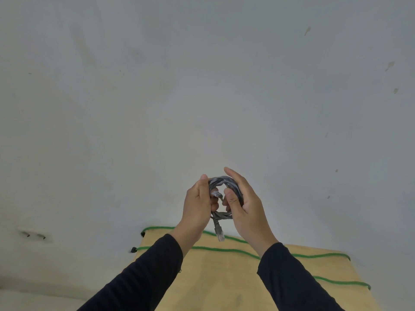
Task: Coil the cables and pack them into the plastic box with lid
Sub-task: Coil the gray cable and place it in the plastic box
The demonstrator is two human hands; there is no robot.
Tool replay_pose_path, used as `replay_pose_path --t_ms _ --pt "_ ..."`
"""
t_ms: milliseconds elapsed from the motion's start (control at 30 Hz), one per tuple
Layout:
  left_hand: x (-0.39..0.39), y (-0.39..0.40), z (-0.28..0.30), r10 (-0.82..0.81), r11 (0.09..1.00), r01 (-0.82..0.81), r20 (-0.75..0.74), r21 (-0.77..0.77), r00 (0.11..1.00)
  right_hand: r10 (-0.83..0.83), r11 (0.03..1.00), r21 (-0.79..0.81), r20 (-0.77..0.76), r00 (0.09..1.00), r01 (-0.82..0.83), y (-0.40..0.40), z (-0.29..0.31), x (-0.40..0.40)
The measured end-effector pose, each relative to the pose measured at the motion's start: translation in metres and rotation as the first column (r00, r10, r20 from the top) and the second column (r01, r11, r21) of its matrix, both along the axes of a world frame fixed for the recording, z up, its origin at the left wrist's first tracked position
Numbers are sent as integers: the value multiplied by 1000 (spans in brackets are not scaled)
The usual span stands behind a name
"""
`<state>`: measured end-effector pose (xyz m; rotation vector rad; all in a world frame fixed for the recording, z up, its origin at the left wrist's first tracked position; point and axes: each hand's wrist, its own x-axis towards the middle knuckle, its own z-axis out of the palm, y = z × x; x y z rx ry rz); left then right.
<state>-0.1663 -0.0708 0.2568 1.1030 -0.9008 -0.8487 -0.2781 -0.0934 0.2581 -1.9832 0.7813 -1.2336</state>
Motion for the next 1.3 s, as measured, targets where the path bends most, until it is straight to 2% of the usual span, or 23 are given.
replay_pose_path --t_ms 100,400,500,567,667,700,900,1100,1300 --pt "9 1 -2 -16 1000 16 -29 3 999 -51 982 -184 -74 996 37 6 -5 8" --pt "23 0 -4 14 999 -11 106 -34 994 -159 980 -118 9 987 159 11 -6 31" --pt "31 -2 -7 -15 998 25 154 -65 988 -189 976 -105 50 981 193 16 5 32" --pt "33 -2 -13 -46 997 53 111 -63 993 -204 978 -14 119 972 207 12 16 28" --pt "32 1 -21 -109 991 115 75 -74 991 -184 960 250 240 953 123 1 20 22" --pt "30 1 -22 -118 989 123 64 -83 991 -206 947 294 244 948 130 -1 18 22" --pt "22 1 -29 -102 993 100 -34 -57 994 -347 919 295 289 892 262 4 1 23" --pt "16 0 -48 -6 997 16 -133 73 991 -382 908 263 198 903 326 20 -36 17" --pt "-15 27 -106 -19 975 57 -175 214 984 -354 874 373 51 934 311 48 -89 -11"
